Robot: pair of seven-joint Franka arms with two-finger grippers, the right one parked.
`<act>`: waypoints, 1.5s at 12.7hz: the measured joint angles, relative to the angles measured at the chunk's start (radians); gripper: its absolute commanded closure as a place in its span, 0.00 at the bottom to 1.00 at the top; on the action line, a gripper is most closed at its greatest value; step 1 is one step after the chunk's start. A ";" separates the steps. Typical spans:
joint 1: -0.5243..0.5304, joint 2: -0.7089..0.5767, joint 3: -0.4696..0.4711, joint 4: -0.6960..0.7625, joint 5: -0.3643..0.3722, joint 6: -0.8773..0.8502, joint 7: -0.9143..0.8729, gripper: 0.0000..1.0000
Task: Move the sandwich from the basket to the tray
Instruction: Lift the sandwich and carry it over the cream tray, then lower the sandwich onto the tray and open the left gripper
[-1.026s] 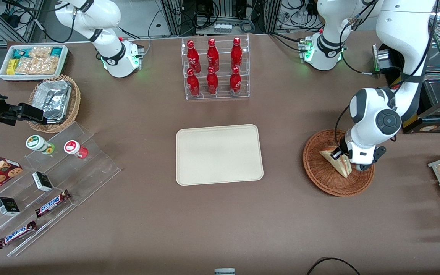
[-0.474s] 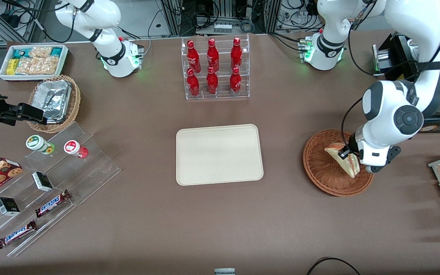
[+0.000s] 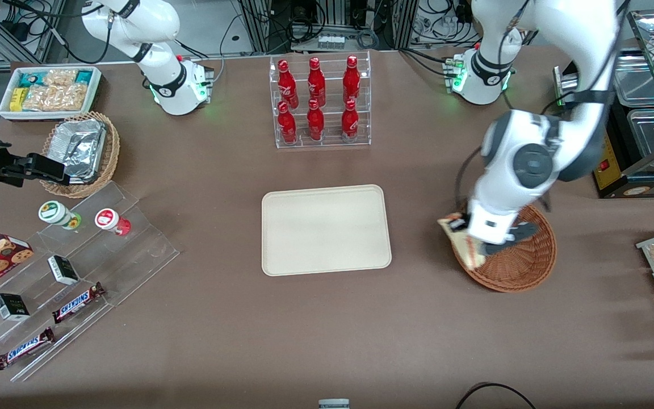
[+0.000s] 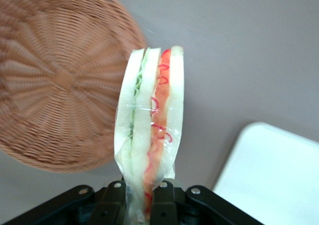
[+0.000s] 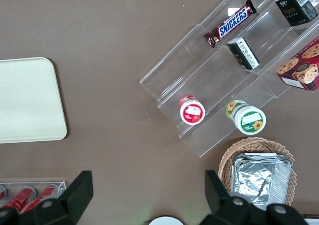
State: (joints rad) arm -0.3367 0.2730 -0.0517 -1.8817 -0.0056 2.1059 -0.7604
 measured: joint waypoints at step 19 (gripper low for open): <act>-0.440 0.497 -0.003 0.467 -0.059 -0.064 -0.152 1.00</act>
State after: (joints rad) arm -0.7772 0.7701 -0.0542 -1.4152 -0.0647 2.0414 -0.9125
